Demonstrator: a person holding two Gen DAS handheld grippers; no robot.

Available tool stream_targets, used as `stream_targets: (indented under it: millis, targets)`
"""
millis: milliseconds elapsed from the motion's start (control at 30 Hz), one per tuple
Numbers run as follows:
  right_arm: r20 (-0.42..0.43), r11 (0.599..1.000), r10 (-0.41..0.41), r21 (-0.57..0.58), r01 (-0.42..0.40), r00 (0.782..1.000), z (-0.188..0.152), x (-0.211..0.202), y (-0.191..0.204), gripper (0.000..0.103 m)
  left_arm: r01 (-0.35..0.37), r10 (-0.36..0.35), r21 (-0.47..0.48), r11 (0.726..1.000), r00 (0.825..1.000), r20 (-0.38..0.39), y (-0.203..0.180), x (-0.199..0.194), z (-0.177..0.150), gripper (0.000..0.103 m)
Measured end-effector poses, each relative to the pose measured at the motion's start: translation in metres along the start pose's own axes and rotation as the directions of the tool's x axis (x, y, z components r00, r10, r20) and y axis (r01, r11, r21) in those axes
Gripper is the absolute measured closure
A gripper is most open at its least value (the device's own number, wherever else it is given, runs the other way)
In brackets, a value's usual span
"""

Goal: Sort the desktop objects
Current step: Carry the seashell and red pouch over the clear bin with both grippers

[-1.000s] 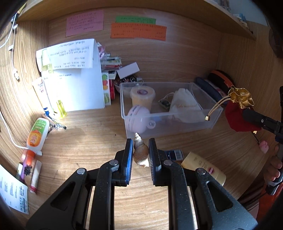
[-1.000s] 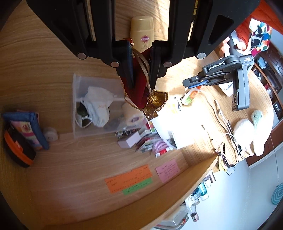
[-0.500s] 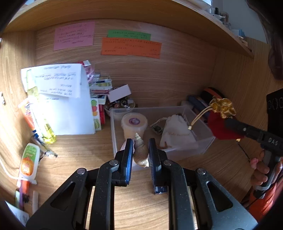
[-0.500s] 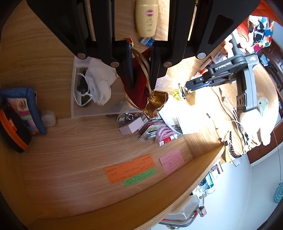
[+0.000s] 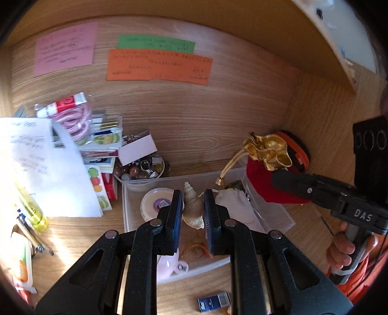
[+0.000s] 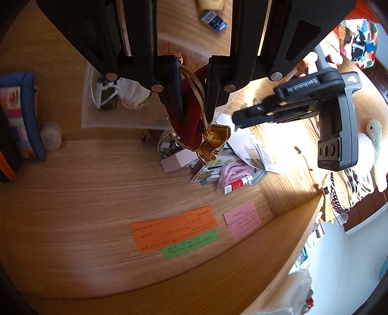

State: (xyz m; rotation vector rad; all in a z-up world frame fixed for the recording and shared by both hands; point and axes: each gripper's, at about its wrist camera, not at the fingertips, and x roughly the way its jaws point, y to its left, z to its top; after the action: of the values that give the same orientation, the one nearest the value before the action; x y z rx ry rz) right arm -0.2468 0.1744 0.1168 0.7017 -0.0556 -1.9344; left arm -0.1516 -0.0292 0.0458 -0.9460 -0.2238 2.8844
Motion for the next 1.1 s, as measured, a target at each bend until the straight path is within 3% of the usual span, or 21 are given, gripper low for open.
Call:
stream_targets:
  millis: [233,667,800,1100]
  targets:
    - [-0.045,1.000,-0.001,-0.013,0.000,0.999,0.006,0.029,-0.008,0.088,-0.021,0.022,0.021,1.000,0.998,-0.055,0.000,0.036,0.003,0.086]
    - [-0.201,0.998,-0.052,0.008,0.055,0.978,-0.021,0.085,-0.037,0.087,-0.017,0.023,0.035,0.999,0.984,-0.174,0.005,0.082,-0.018,0.086]
    - [-0.224,0.999,-0.046,0.017,0.051,0.974,-0.026,0.093,-0.044,0.086,-0.035,0.045,0.066,0.997,0.986,-0.162,0.001,0.081,-0.021,0.086]
    - [-0.238,0.993,-0.113,-0.049,0.104,0.965,-0.034,0.102,-0.038,0.084,-0.064,0.079,0.098,0.993,0.986,-0.148,-0.002,0.084,-0.021,0.084]
